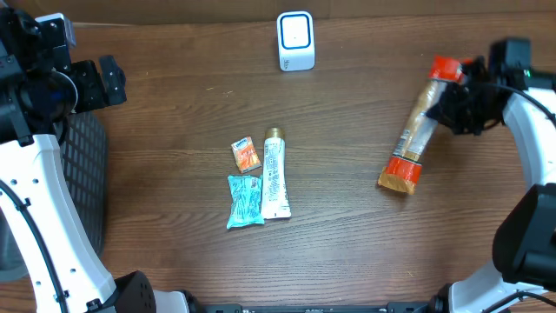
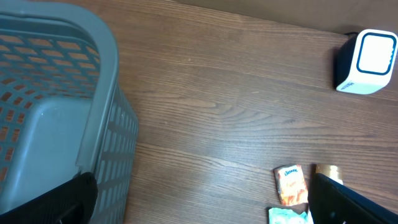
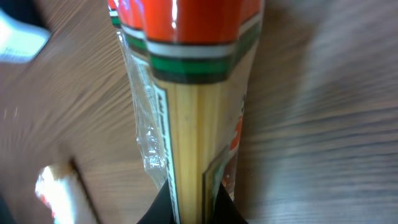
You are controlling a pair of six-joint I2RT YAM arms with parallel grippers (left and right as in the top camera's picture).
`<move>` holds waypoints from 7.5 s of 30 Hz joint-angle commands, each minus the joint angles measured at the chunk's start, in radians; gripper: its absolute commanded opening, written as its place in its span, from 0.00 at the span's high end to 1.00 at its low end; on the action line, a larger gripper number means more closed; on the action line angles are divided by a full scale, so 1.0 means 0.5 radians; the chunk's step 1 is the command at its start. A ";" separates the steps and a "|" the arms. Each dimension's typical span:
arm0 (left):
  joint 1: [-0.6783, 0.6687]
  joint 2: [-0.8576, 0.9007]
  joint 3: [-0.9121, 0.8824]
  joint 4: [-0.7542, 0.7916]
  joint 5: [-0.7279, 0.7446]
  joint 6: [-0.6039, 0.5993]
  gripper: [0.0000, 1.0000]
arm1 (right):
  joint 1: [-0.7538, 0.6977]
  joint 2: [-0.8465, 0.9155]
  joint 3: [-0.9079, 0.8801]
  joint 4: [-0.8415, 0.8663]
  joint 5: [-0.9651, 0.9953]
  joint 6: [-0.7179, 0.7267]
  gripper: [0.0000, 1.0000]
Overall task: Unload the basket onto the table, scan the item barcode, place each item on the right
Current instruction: 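Carry the spaghetti pack right and lay it on the table, then move the right gripper to the white tube and grasp it, then lift the white tube and carry it toward the scanner, then hold the white tube barcode in front of the scanner, then carry the white tube right and lay it beside the spaghetti pack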
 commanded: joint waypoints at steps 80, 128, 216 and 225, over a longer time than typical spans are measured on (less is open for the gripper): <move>0.007 0.006 0.011 0.006 0.014 0.030 0.01 | 1.682 0.397 -0.451 1.052 -0.208 1.003 0.61; 0.007 0.006 0.011 0.006 0.014 0.031 0.00 | 1.053 -1.022 -0.431 0.729 -1.257 0.440 0.97; 0.007 0.006 0.011 0.006 0.014 0.031 0.00 | 1.502 1.136 1.816 0.476 2.242 -1.022 0.96; 0.007 0.006 0.011 0.006 0.014 0.031 0.00 | 1.418 0.436 1.820 -0.645 1.601 0.211 0.96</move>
